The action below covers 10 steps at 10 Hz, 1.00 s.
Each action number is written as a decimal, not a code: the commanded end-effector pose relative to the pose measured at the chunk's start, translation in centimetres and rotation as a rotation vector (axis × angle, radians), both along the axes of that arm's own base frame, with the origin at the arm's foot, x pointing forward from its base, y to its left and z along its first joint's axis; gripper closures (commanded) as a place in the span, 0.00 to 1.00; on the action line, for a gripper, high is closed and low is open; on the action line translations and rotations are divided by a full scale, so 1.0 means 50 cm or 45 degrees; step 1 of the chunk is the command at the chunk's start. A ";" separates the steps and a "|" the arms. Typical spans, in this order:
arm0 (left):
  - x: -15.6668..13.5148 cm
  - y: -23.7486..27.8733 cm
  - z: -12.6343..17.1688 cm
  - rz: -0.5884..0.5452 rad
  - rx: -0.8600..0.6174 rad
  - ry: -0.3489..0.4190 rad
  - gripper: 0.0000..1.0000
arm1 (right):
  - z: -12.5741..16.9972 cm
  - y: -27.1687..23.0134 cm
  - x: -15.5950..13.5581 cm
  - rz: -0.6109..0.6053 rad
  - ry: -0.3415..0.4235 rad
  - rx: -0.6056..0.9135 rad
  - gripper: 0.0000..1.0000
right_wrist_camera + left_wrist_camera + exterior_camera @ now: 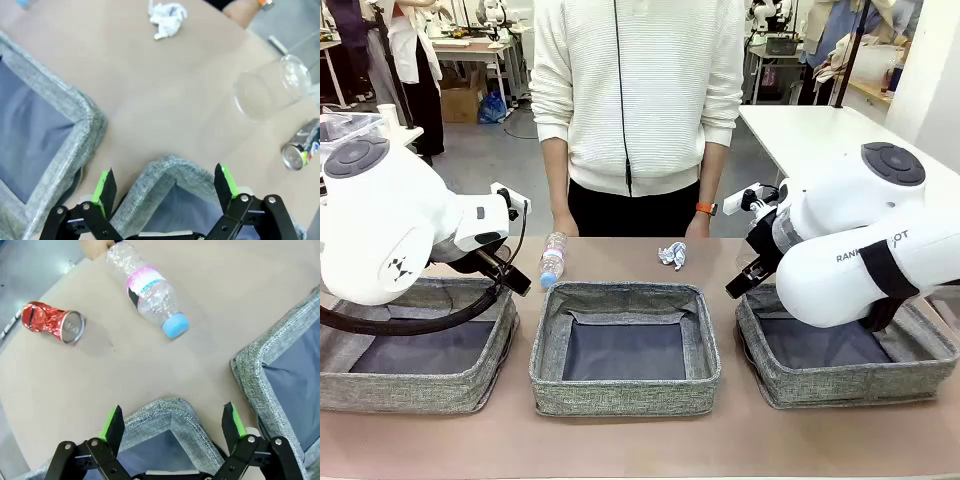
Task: Sort the waste into the appropriate baskets.
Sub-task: Pick up the waste item pointed out by the person.
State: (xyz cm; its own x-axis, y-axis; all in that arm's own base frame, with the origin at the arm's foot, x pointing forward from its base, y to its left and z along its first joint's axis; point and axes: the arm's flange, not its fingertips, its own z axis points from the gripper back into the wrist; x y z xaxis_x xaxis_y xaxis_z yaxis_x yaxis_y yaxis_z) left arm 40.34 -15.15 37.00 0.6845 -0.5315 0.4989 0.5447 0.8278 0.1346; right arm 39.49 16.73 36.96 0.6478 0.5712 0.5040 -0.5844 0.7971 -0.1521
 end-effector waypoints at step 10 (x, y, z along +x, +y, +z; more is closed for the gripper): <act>0.000 0.000 0.000 0.001 0.000 0.000 0.00 | 0.000 0.000 0.000 0.000 0.000 -0.001 0.00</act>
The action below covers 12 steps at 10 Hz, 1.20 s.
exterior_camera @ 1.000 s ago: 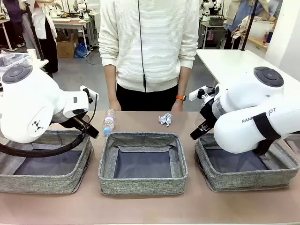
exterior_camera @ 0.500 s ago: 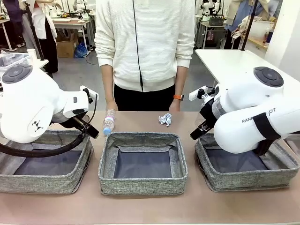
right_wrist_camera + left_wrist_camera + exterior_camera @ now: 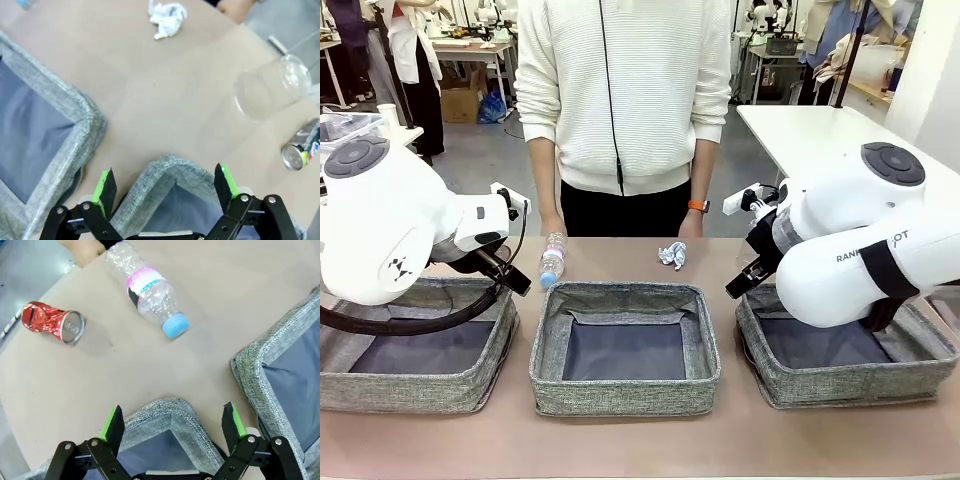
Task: Sort the waste into the appropriate baskets.
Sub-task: Pick up the waste item pointed out by the person.
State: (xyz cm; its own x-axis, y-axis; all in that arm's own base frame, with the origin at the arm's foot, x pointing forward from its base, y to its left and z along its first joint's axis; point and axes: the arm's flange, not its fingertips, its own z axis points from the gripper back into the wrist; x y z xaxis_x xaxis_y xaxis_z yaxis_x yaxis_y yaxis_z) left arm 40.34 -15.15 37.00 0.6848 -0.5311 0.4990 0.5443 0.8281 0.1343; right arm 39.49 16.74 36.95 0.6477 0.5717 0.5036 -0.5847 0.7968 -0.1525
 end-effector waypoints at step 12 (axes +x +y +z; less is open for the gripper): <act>-0.208 0.185 0.426 -0.078 -0.416 0.171 0.00 | 0.403 -0.209 -0.200 -0.261 0.200 0.492 0.00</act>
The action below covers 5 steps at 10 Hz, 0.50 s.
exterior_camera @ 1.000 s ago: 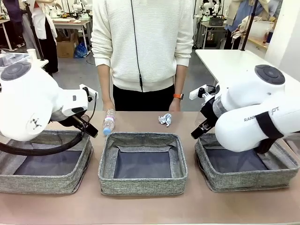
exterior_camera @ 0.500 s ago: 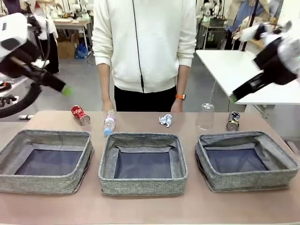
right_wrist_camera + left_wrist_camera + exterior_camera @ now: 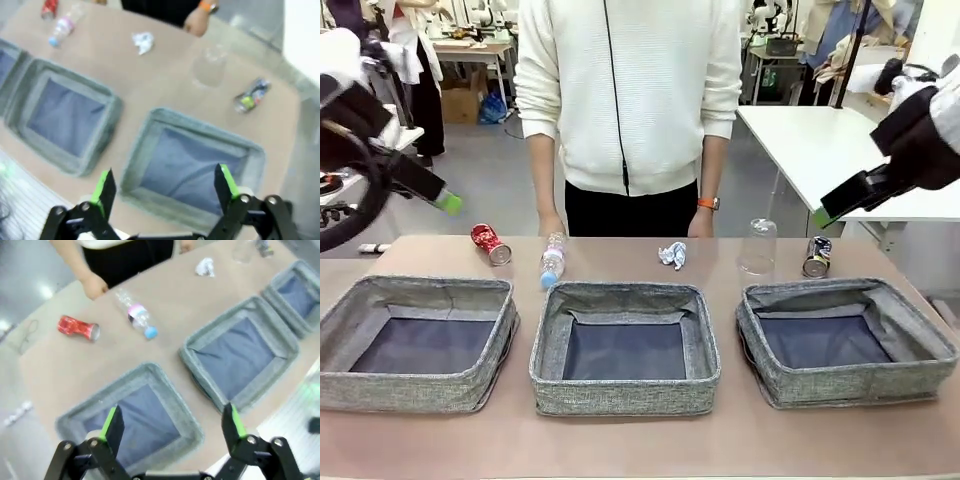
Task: Sort the waste into the appropriate baskets.
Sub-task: Pick up the waste item pointed out by the person.
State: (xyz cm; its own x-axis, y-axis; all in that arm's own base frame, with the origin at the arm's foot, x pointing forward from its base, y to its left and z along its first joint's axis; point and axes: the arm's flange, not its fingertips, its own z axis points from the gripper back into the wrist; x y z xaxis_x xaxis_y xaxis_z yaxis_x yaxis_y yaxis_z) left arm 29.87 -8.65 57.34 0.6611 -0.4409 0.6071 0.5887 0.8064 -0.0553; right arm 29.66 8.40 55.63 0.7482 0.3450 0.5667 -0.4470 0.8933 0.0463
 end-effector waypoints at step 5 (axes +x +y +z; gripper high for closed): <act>0.043 0.362 -0.096 0.188 -1.142 0.563 0.00 | -0.039 -0.378 -0.035 -0.207 0.411 1.396 0.00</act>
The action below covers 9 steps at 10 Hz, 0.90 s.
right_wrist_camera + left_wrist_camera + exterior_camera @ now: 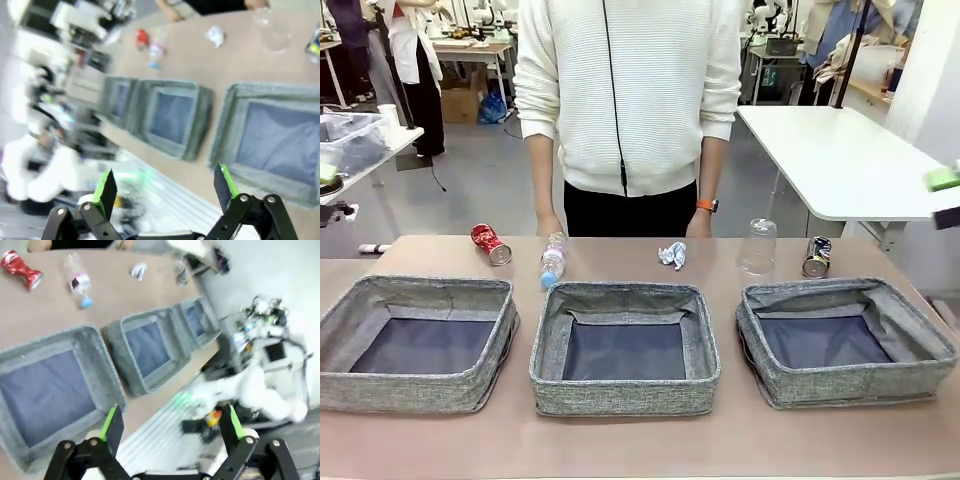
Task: Sort the waste into the appropriate baskets.
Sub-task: Pick up the waste item pointed out by the person.
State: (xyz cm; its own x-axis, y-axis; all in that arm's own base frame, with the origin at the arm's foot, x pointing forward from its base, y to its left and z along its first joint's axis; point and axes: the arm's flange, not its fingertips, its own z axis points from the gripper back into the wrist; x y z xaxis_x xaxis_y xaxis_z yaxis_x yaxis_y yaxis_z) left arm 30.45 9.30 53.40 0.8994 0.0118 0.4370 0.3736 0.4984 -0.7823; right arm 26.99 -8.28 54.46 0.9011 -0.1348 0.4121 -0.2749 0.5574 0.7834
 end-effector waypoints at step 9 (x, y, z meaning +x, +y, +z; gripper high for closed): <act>0.026 0.105 -0.083 0.326 -0.391 0.207 0.00 | -0.086 -0.173 0.008 -0.326 0.113 0.578 0.00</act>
